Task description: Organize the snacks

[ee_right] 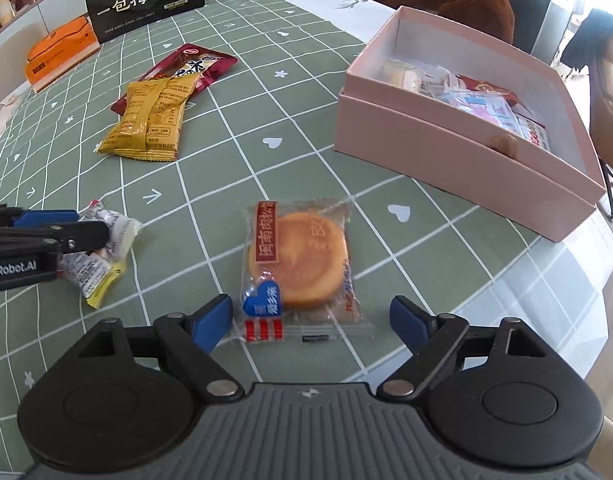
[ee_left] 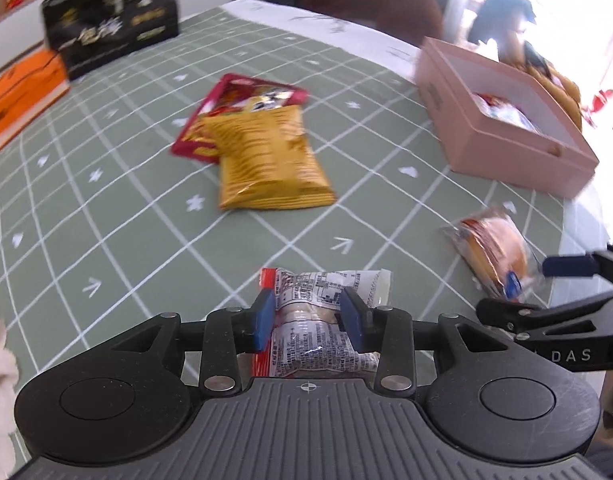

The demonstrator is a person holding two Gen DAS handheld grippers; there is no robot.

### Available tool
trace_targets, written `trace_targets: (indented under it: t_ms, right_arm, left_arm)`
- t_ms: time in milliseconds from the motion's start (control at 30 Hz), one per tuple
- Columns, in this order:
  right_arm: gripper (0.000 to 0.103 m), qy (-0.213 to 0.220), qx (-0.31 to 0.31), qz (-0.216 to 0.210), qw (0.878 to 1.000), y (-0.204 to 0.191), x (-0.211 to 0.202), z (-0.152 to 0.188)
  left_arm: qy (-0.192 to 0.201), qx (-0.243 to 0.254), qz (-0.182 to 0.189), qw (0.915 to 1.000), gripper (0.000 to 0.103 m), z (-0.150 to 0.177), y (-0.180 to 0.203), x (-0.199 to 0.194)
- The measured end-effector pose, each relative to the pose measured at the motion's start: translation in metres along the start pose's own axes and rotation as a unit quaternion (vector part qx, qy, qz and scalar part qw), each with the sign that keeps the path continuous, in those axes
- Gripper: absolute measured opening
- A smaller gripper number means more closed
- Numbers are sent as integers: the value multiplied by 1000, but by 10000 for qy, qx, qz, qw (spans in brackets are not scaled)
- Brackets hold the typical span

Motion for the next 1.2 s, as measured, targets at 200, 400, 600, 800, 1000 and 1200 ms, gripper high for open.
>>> trace_targets:
  t_ms: [200,400,600,800,1000,1200]
  right_arm:
    - [91,120,99,80,9998,2,-1,3]
    - [94,148,118,78,9998,4,0,4]
    - [96,199,139,102,9997,5,0,5]
    - [98,250,150,109,9995,7,1,6]
    - [101,305,168,118,9993,8,1,7]
    - [101,298,135,96,9994,8,1,7]
  left_arm:
    - [251,390,-432,9980,52,-1,3,0]
    - [309,173,-634,9974,50,-3,-13,0]
    - [193,111,-274,9994,51,-2,0,3]
    - [135,-38,-123,9998,51,-2,3,5]
    - [90,-22,173,9998,59,-2,11,8]
    - [252,-244,252,9991,57,-5,2,0]
Point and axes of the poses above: each gripper's, at about its wrist camera, not at the fingertips, and x roughly the way its jaws point, y to its right, z to its underside, the point moved 9 cm from there along x, roughly the way its jaws point
